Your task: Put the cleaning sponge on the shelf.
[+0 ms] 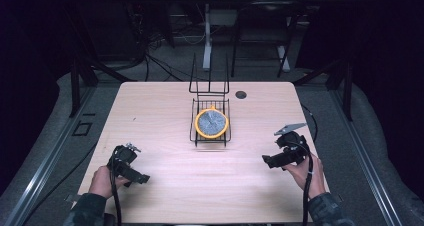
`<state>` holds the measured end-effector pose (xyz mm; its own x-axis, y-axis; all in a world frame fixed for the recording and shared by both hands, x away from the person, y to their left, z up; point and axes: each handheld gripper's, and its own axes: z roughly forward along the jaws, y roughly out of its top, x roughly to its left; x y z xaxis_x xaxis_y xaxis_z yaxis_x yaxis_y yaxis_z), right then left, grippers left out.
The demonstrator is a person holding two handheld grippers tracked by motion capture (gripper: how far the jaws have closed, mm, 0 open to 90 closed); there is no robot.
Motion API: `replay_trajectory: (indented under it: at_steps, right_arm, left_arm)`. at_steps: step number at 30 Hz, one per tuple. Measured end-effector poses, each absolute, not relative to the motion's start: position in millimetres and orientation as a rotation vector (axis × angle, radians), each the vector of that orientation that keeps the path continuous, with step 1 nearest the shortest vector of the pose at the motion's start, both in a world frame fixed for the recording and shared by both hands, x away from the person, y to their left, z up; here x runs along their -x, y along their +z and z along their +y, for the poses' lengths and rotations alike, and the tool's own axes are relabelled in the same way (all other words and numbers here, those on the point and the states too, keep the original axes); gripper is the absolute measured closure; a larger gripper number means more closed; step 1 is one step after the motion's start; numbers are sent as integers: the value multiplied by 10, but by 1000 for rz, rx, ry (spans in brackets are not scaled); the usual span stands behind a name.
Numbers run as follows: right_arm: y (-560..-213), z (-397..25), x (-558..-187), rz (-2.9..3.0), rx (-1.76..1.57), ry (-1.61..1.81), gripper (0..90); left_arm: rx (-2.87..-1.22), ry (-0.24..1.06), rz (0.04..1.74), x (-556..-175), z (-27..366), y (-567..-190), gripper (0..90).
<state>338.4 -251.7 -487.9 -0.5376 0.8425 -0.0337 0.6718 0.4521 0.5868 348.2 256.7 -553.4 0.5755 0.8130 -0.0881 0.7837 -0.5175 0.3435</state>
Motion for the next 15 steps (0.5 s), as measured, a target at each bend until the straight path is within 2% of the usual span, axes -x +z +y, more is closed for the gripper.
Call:
replay_trajectory:
  at_steps: [15]
  right_arm:
    - [-5252, -2867, -3176, 2414, -1435, 584, 34]
  left_arm:
    - [-2464, 115, 1286, -3505, 2559, -5524, 3]
